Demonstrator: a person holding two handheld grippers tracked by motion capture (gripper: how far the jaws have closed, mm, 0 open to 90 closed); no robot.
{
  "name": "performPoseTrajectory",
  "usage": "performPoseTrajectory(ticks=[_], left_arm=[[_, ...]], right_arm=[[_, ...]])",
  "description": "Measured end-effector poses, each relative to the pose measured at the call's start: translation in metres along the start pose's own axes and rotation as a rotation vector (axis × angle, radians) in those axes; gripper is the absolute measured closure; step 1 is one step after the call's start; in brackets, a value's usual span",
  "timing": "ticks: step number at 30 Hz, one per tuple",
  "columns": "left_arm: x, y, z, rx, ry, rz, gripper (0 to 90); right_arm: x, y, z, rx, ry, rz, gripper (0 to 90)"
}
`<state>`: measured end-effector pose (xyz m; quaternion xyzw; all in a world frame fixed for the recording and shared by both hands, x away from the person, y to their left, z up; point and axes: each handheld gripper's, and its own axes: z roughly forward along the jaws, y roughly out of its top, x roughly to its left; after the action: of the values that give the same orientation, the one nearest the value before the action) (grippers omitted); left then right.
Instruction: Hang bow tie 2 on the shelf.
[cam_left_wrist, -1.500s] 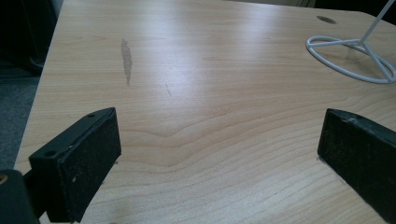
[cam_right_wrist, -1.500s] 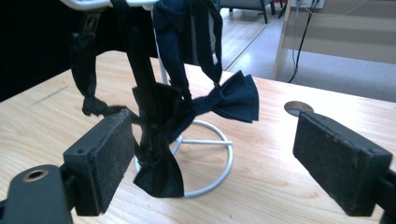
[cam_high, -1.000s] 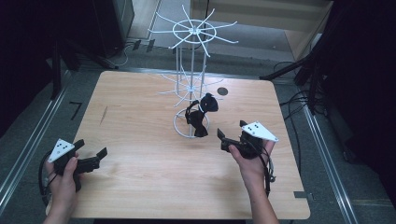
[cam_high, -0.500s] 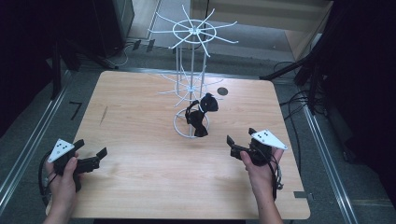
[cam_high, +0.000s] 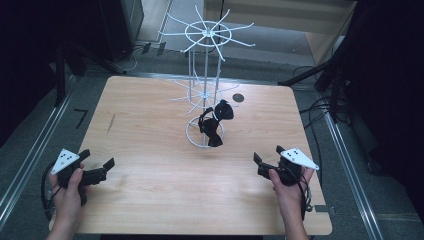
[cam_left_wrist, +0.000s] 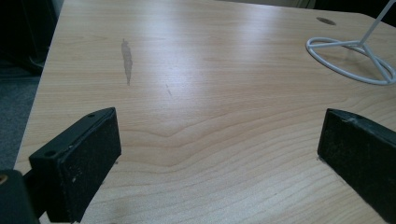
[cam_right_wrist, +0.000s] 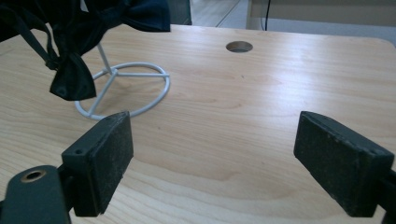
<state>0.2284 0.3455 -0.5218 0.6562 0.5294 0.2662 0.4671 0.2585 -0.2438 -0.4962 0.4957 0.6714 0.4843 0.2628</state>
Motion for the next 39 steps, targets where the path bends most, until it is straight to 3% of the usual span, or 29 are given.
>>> performPoseTrajectory(ticks=[22, 39], left_arm=[[0.000, 0.000, 0.000, 0.004, -0.002, -0.001, 0.0], [0.000, 0.000, 0.000, 0.005, -0.001, -0.005, 0.0]], right_arm=[[-0.055, -0.036, -0.041, 0.020, -0.084, 0.090, 13.4], [-0.087, -0.060, -0.066, 0.072, -0.131, 0.116, 13.6]])
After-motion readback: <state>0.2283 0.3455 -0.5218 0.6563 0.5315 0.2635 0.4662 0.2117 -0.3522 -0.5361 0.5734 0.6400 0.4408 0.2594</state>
